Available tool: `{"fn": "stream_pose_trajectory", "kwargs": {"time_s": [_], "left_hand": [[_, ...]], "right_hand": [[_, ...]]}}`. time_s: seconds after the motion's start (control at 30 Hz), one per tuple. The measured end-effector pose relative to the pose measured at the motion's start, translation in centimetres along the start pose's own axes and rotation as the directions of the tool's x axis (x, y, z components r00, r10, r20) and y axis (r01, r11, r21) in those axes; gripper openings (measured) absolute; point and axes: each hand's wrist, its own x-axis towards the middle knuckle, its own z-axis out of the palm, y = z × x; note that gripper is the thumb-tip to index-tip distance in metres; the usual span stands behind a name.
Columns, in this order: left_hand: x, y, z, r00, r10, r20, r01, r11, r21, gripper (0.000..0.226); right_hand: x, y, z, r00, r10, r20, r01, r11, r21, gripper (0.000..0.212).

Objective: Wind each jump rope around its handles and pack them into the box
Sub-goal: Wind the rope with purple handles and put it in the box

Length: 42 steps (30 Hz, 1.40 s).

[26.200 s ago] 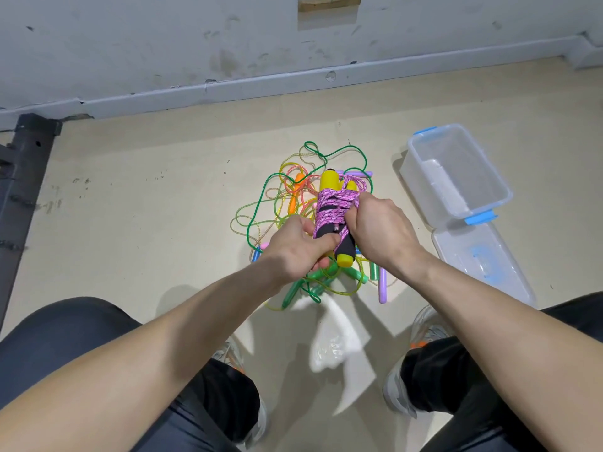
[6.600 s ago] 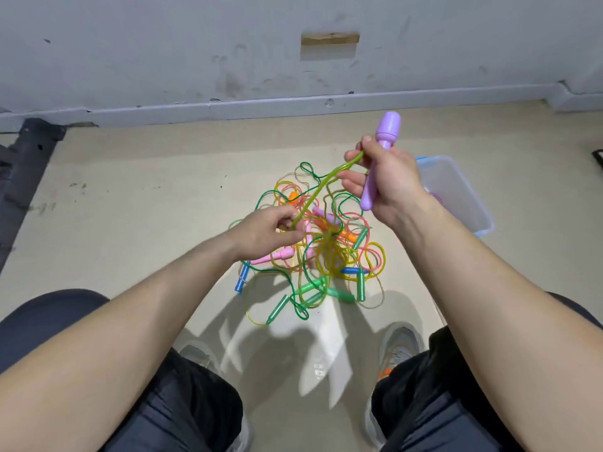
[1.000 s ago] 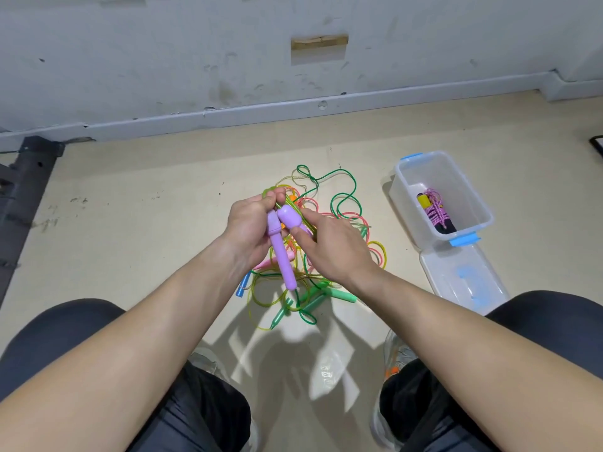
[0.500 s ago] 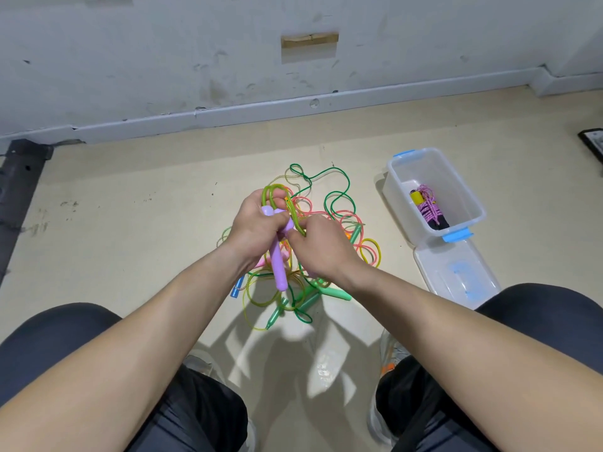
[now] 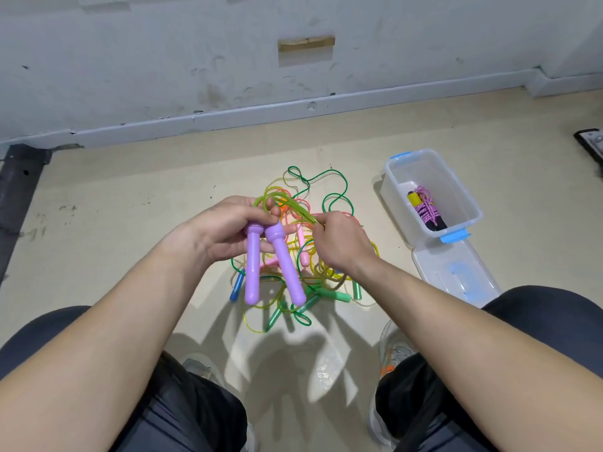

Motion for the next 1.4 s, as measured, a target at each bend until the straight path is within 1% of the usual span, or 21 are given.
{"fn": "stream_pose_trajectory", "kwargs": {"time_s": [0.03,0.13,0.2,0.23,0.27,0.33,0.37,0.4,0.47,0.57,0.67,0.77,0.87,0.97,1.07,1.13,1.17,1.23,1.3,1.33,1.4], "left_hand": [[-0.2,0.0,0.1,0.999,-0.013,0.032,0.013,1.0,-0.006,0.027],[-0.4,0.0,0.2,0.997,0.032,0.063,-0.027,0.996,-0.086,0.027],[-0.6,0.1,0.1,0.996,0.051,0.077,-0.039,0.988,-0.147,0.029],[-0.6,0.1,0.1,0.996,0.057,0.071,-0.045,0.985,-0.169,0.032],[-0.7,0.1,0.0,0.997,0.065,0.052,-0.055,0.983,-0.174,0.033],[-0.7,0.0,0.2,0.996,0.092,-0.005,-0.092,0.988,-0.125,0.034],[-0.7,-0.1,0.4,0.994,0.109,-0.031,-0.112,0.99,-0.086,0.034],[-0.6,-0.2,0.6,0.99,0.128,-0.059,-0.131,0.99,-0.05,0.034],[-0.3,-0.7,0.8,0.977,0.167,-0.134,-0.169,0.986,-0.002,0.033],[0.3,-1.6,1.2,0.953,0.215,-0.213,-0.215,0.976,0.024,0.031],[0.6,-2.5,1.5,0.937,0.256,-0.24,-0.231,0.965,0.126,0.031],[0.8,-3.2,1.4,0.92,0.303,-0.249,-0.238,0.936,0.258,0.032],[1.0,-3.5,1.2,0.916,0.318,-0.243,-0.252,0.93,0.269,0.033],[1.3,-3.5,1.2,0.898,0.339,-0.28,-0.274,0.929,0.248,0.031],[1.8,-3.7,1.4,0.849,0.379,-0.369,-0.319,0.923,0.215,0.029],[2.1,-3.8,1.7,0.812,0.405,-0.419,-0.358,0.914,0.19,0.028],[2.2,-3.7,1.8,0.794,0.419,-0.44,-0.379,0.907,0.18,0.027],[2.6,-3.4,1.8,0.763,0.436,-0.476,-0.422,0.895,0.143,0.024],[2.9,-3.0,1.6,0.757,0.424,-0.497,-0.447,0.891,0.08,0.024],[2.9,-2.9,1.5,0.758,0.414,-0.504,-0.452,0.89,0.05,0.025],[2.9,-2.7,1.5,0.746,0.406,-0.528,-0.469,0.883,0.017,0.026]], "right_hand": [[0.3,0.4,-0.3,1.0,-0.021,0.016,0.021,0.999,-0.046,0.027],[0.6,0.7,-0.6,0.974,-0.198,0.11,0.212,0.968,-0.137,0.023],[0.3,0.4,-0.6,0.932,-0.288,0.22,0.316,0.943,-0.107,0.027],[0.2,0.3,-0.7,0.915,-0.309,0.261,0.338,0.938,-0.076,0.031],[0.3,0.1,-1.0,0.905,-0.308,0.292,0.326,0.945,-0.012,0.034],[0.6,0.0,-1.9,0.907,-0.26,0.332,0.218,0.963,0.158,0.038],[0.6,-0.1,-2.4,0.912,-0.225,0.343,0.167,0.967,0.192,0.042],[0.6,-0.2,-2.6,0.914,-0.21,0.348,0.158,0.972,0.172,0.048],[0.2,-0.6,-2.7,0.908,-0.258,0.33,0.271,0.963,0.005,0.057],[-0.2,-1.7,-1.8,0.907,-0.305,0.29,0.381,0.889,-0.255,0.053],[-0.3,-2.1,-1.4,0.913,-0.301,0.275,0.388,0.851,-0.354,0.047],[-0.7,-2.3,-1.6,0.908,-0.298,0.294,0.396,0.84,-0.371,0.036],[-1.2,-2.9,-1.9,0.913,-0.276,0.3,0.373,0.864,-0.339,0.029],[-1.7,-3.2,-1.7,0.902,-0.245,0.355,0.357,0.886,-0.297,0.026],[-2.1,-3.4,-0.5,0.893,-0.261,0.367,0.33,0.934,-0.138,0.008],[-2.3,-3.6,0.0,0.929,-0.227,0.293,0.232,0.972,0.018,0.017],[-2.5,-3.7,0.2,0.954,-0.191,0.231,0.167,0.979,0.122,0.017],[-3.0,-3.9,0.5,0.988,-0.108,0.107,0.067,0.939,0.336,0.019],[-3.5,-4.0,0.6,0.997,-0.058,0.05,0.027,0.876,0.481,0.024],[-3.7,-4.0,0.6,0.997,-0.064,0.032,0.04,0.872,0.489,0.026],[-3.7,-3.8,0.5,0.993,-0.116,0.015,0.102,0.923,0.37,0.031]]}}
